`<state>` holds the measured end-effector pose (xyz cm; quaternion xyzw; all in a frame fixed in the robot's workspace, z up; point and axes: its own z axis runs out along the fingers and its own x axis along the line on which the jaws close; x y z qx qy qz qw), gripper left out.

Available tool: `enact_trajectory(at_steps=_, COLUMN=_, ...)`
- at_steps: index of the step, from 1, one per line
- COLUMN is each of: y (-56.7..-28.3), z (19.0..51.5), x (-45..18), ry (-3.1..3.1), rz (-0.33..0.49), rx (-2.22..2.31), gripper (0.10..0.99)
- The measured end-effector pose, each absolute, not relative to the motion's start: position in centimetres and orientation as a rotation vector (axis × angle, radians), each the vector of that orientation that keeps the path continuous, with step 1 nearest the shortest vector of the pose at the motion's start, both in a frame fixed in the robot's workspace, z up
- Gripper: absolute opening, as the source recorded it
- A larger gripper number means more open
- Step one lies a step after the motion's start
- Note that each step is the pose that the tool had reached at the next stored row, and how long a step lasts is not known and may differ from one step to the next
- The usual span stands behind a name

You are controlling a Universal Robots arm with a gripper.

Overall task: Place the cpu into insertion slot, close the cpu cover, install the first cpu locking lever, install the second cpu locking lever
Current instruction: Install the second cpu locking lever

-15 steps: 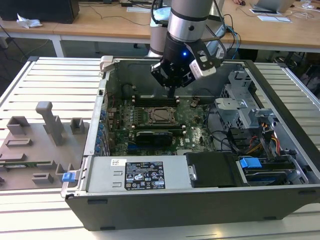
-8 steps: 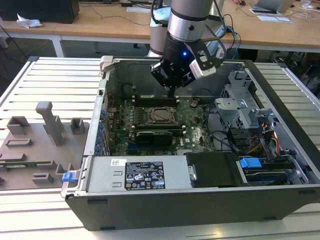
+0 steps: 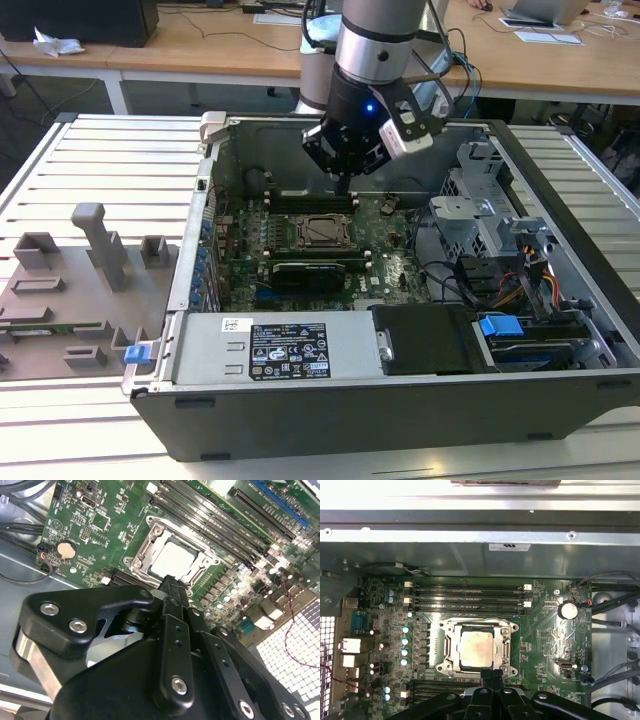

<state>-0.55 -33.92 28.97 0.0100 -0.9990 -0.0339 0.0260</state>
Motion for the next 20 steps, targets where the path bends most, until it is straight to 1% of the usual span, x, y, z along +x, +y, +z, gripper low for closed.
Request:
enact_trajectory(at_steps=5, y=-34.7, z=29.0, x=-0.6, ry=-3.088, rz=-0.105, rx=0.031, gripper=0.106)
enact_trajectory(at_steps=8, y=-35.7, z=29.0, x=-0.6, ry=-3.088, rz=-0.105, rx=0.031, gripper=0.106)
enact_trajectory(at_steps=20, y=-38.1, z=28.8, x=-0.6, ry=-3.088, rz=-0.112, rx=0.031, gripper=0.106)
